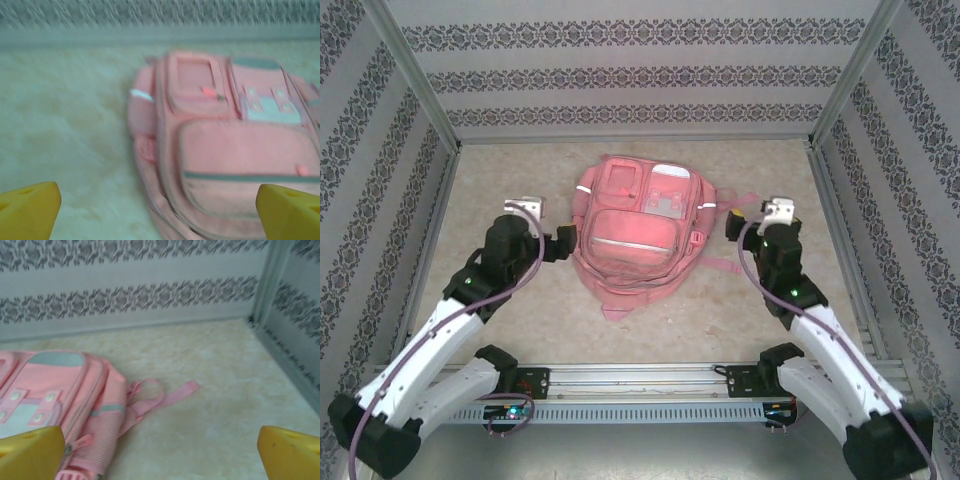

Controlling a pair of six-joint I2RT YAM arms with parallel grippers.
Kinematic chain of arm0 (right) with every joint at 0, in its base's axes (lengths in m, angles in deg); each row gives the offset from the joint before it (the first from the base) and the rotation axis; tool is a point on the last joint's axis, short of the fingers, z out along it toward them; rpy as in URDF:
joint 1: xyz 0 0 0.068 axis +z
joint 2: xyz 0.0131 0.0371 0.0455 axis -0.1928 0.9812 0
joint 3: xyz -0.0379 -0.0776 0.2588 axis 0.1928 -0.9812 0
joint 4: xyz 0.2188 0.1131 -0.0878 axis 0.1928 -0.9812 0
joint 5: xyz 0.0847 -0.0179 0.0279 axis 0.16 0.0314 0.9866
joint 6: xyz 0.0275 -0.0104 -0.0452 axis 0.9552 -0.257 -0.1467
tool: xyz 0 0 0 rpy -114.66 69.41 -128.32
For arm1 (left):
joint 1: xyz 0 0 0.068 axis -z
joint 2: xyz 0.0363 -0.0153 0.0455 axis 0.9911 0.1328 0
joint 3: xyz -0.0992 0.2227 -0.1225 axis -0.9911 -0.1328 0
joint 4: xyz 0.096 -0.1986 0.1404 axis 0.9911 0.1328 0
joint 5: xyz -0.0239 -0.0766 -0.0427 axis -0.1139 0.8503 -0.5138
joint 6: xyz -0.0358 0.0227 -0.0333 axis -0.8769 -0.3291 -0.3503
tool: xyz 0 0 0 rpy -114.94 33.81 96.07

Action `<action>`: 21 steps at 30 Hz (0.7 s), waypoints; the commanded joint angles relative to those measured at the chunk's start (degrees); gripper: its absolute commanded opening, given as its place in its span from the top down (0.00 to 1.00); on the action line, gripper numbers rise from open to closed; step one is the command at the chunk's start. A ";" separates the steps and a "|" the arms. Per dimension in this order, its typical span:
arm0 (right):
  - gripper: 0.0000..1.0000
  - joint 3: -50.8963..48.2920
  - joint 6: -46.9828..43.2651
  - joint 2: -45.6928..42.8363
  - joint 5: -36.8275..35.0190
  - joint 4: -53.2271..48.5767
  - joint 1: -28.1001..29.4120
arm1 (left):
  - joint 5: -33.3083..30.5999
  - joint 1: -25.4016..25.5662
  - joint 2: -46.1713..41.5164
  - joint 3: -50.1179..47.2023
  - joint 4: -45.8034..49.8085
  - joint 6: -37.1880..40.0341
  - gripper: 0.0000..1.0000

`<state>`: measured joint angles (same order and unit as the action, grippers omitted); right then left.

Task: Pack the student bag

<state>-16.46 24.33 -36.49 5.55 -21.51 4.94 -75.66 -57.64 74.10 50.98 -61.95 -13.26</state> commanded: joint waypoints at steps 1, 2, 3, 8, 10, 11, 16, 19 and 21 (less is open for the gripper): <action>0.02 -7.52 -5.38 -5.98 0.78 5.11 -1.44 | -9.07 -2.65 -0.51 -7.21 -11.23 12.17 0.01; 0.02 -10.93 -5.40 -7.56 1.63 6.52 -2.01 | -8.04 -4.66 0.74 -9.41 -14.77 12.30 0.01; 0.02 -13.16 -5.30 -8.62 2.17 8.14 -2.51 | -6.27 -6.71 2.20 -11.11 -17.55 11.74 0.01; 0.02 -23.37 -5.72 -8.71 7.49 20.49 -6.23 | 0.03 -15.94 13.51 -17.81 -34.77 8.34 0.01; 0.02 -23.55 -4.35 -4.94 8.46 21.65 -8.49 | 1.84 -18.82 19.11 -18.04 -39.44 7.09 0.01; 0.02 -23.17 -4.08 -2.48 9.13 22.78 -9.78 | 3.58 -20.07 21.70 -17.37 -40.76 7.38 0.01; 0.02 -20.92 -4.79 9.81 14.53 32.41 -14.93 | 6.59 -21.32 29.83 -19.91 -57.98 12.36 0.01; 0.02 -18.01 -2.30 18.04 16.82 36.51 -17.97 | 9.15 -22.00 32.51 -19.50 -58.51 12.79 0.01; 0.02 -16.28 -1.33 24.14 17.94 42.05 -19.06 | 10.52 -22.26 34.29 -19.84 -60.42 13.07 0.01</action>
<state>-35.96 20.79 -17.63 19.61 8.93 -12.77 -68.58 -78.91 106.73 32.01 -113.25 -2.03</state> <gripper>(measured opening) 0.981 0.993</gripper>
